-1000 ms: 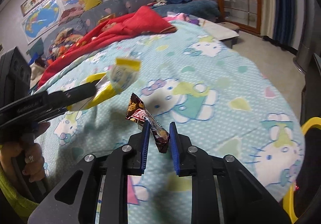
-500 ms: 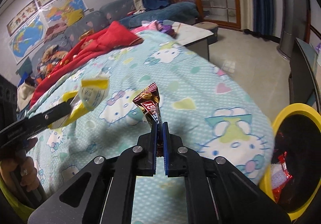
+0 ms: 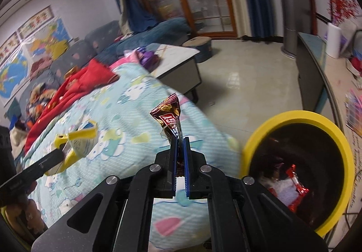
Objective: Collect trash
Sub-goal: 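Carry the chip bag and chocolate wrapper over the yellow bin with both tools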
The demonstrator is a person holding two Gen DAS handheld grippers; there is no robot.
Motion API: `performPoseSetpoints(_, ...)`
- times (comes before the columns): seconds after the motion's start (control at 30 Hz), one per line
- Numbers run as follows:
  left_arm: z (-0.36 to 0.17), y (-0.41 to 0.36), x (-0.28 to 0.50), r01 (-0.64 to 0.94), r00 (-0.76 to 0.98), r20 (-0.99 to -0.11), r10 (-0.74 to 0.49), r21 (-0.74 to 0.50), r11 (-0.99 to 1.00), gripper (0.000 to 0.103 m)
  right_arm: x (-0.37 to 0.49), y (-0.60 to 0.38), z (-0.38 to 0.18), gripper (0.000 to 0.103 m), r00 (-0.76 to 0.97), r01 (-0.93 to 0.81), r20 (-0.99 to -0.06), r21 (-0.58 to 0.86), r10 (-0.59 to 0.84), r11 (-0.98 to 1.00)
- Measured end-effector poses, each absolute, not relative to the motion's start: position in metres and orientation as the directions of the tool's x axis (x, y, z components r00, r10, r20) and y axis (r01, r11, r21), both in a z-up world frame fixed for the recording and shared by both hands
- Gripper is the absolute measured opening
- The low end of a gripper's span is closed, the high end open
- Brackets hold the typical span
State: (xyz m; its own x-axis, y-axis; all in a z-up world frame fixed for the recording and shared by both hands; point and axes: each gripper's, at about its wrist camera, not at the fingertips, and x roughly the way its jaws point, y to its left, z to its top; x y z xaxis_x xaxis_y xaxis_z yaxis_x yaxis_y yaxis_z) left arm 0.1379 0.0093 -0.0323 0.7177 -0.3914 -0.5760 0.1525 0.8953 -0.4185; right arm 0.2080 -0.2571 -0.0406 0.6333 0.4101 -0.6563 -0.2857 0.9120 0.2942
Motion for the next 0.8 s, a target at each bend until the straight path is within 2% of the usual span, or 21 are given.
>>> performPoseSetpoints(0.8,-0.028,-0.101,0.149,0.383,0.639,-0.588,-0.496,-0.315,0.868,0.020,0.203,-0.368,-0.042,0.005,0.724,-0.039,-0.644,0.318,0.246,0.947)
